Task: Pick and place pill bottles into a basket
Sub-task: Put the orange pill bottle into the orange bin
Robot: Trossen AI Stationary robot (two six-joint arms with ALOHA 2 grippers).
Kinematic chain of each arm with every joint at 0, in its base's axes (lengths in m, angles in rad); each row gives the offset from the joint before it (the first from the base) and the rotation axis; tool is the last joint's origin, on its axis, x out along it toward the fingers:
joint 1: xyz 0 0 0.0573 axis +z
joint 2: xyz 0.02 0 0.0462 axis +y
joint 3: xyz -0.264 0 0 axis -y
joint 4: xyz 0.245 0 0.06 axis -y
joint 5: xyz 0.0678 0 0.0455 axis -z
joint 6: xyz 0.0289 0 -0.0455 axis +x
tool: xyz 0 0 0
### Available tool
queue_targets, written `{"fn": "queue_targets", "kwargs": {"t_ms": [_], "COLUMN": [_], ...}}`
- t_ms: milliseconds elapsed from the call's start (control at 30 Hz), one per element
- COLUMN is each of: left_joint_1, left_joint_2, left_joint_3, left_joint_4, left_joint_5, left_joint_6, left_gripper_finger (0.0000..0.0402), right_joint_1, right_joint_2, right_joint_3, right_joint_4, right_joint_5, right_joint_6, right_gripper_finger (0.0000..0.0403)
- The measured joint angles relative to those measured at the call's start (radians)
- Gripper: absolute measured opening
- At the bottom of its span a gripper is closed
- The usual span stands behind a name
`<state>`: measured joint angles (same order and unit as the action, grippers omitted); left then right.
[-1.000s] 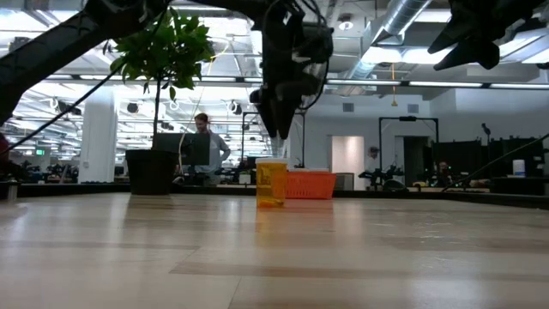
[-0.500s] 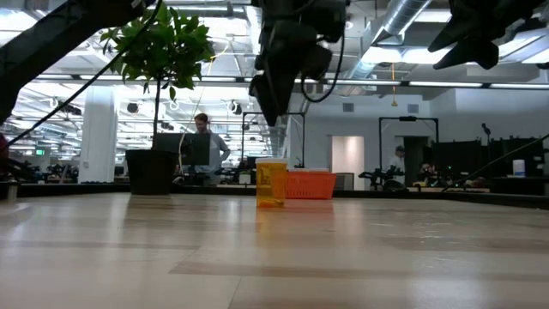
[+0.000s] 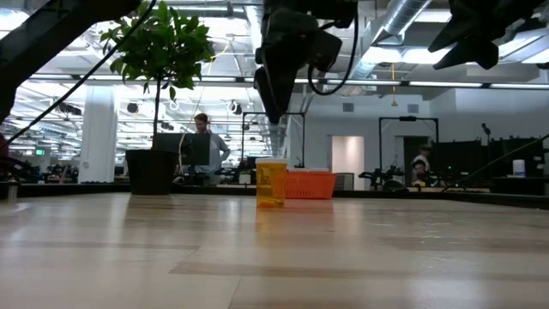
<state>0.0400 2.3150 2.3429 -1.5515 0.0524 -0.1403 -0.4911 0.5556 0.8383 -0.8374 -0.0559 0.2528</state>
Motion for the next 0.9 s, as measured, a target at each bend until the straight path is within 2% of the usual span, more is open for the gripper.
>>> {"fn": "queue_targets", "kwargs": {"t_ms": [233,533,900], "left_joint_1": [-0.001,0.009,0.015], "left_joint_2": [0.002,0.002,0.002], "left_joint_3": [-0.036,-0.036,-0.036], "left_joint_4": [0.02,0.034,0.07], "left_joint_5": [0.071,0.074,0.065], "left_joint_6": [0.052,0.134,0.147], "left_gripper_finger": [0.0262,0.0262,0.0262], "right_joint_1": [0.0,0.0,0.0], "right_joint_2": [0.0,0.0,0.0], "right_joint_3": [0.0,0.0,0.0], "right_joint_4": [0.0,-0.001,-0.041], "right_joint_5": [0.0,0.0,0.0], "right_joint_6": [-0.026,-0.026,-0.027], "right_gripper_finger": [0.0232,0.0232,0.0232]}}
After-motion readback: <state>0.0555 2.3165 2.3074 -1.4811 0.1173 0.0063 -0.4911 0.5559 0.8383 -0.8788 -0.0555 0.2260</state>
